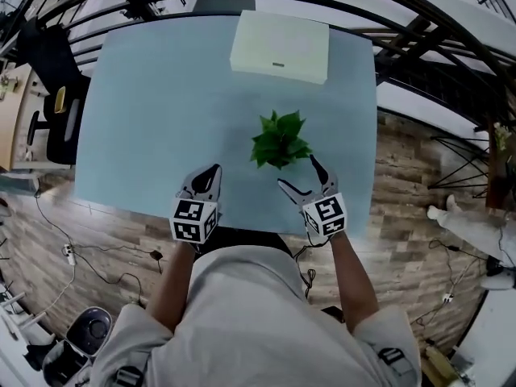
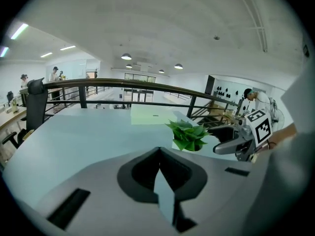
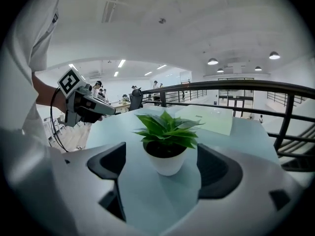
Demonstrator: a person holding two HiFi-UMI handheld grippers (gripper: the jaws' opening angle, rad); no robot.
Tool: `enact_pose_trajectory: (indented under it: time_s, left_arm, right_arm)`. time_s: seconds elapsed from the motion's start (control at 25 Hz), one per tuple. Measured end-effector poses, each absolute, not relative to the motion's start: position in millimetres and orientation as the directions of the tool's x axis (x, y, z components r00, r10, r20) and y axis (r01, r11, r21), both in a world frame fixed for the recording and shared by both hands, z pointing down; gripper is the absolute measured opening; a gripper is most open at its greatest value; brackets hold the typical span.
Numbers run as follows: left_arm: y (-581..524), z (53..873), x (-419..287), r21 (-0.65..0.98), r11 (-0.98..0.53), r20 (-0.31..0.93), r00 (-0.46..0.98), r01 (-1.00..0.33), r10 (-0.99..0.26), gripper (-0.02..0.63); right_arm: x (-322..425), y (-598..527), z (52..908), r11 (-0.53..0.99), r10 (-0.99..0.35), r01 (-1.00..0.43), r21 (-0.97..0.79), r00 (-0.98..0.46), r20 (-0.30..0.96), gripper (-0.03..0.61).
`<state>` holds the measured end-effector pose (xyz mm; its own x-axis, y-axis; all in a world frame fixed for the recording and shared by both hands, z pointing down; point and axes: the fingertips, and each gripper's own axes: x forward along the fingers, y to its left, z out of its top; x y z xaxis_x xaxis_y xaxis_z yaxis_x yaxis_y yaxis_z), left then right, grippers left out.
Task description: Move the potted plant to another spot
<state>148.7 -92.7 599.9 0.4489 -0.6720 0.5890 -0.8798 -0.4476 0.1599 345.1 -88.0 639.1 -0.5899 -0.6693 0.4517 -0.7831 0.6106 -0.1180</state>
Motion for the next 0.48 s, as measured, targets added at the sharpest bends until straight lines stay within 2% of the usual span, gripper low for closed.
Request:
enact_pose_trajectory:
  time_s: [0.2, 0.48]
  left_arm:
    - [-86.3, 598.6, 147.9, 0.155, -0.445, 0.585, 0.445, -0.882, -0.678, 0.012]
    - [-68.5, 605.2, 111.0, 0.142, -0.367, 0.617, 0.373, -0.919, -0.694, 0.012]
  right_arm:
    - [328.8, -104.8, 661.9, 0.647, -0.645, -0.758, -0.084, -0.602, 0.471, 0.508]
    - [321.5, -129.4, 681.3, 0.624, -0.651, -0.773, -0.115, -0.595, 0.472, 0.528]
